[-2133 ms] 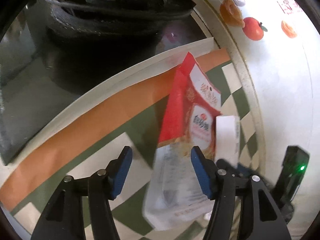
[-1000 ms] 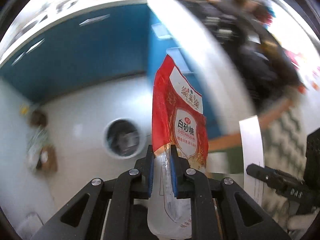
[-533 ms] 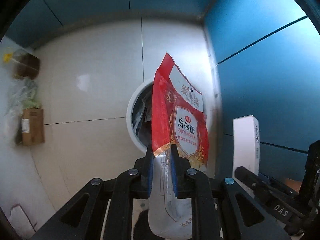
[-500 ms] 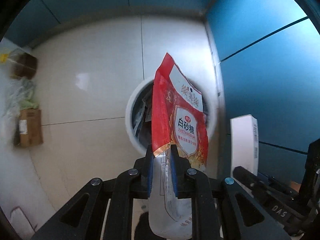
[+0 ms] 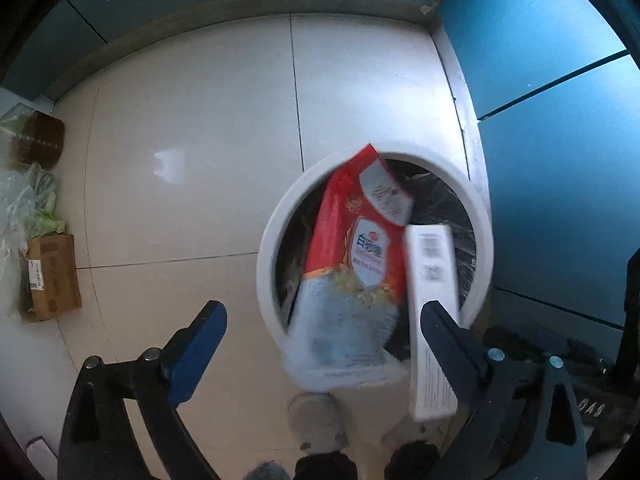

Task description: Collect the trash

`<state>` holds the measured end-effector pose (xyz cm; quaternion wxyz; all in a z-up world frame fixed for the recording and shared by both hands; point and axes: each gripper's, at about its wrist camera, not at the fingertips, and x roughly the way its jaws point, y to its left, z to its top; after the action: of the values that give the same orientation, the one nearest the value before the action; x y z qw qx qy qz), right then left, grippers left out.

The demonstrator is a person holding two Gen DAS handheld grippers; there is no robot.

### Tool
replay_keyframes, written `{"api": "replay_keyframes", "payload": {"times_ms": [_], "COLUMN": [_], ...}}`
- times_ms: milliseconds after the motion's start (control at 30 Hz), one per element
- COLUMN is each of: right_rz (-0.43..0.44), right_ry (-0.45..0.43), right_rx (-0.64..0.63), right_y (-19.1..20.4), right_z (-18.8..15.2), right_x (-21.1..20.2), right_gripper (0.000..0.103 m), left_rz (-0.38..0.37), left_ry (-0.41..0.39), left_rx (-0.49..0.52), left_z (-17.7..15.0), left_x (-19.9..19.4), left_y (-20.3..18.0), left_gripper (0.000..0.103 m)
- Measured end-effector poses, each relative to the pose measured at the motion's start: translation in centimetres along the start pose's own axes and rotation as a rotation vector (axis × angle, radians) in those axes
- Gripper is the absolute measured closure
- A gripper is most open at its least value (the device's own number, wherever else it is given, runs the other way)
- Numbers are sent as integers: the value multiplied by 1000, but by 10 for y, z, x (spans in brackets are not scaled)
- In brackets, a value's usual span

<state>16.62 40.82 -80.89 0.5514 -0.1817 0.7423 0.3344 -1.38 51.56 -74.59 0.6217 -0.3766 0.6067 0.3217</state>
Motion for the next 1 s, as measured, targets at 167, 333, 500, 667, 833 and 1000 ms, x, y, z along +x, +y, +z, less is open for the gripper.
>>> {"api": "replay_keyframes", "payload": {"times_ms": [167,333,500,667,833,1000], "right_rz": [-74,-159,-228,-241,-219,-177], "right_ry": [-72,-167,-276,-380,-466,-541], "right_rx": [-22,-78,-165,-221,-263,-306], "right_y": [7,29,55,71,83,89], "right_z": [-5,-44,-100,-162,-223,-290], "right_x": [-49,-124,-217,-316,-404,-486], "right_gripper": [0,0,0,0,0,0], "left_rz": [71,106,97,83,85,91], "left_ry": [-73,-148,-219,-305,-406,-490], "left_rx": [27,31,0,-32,-38,-39], "left_z": [-15,-36,-74,-117,-168,-229], "left_x": [-55,-117,-203,-293,-375,-450], "left_y": [-1,-12,-20,-26,-40,-58], "left_gripper": [4,4,3,3,4,4]}}
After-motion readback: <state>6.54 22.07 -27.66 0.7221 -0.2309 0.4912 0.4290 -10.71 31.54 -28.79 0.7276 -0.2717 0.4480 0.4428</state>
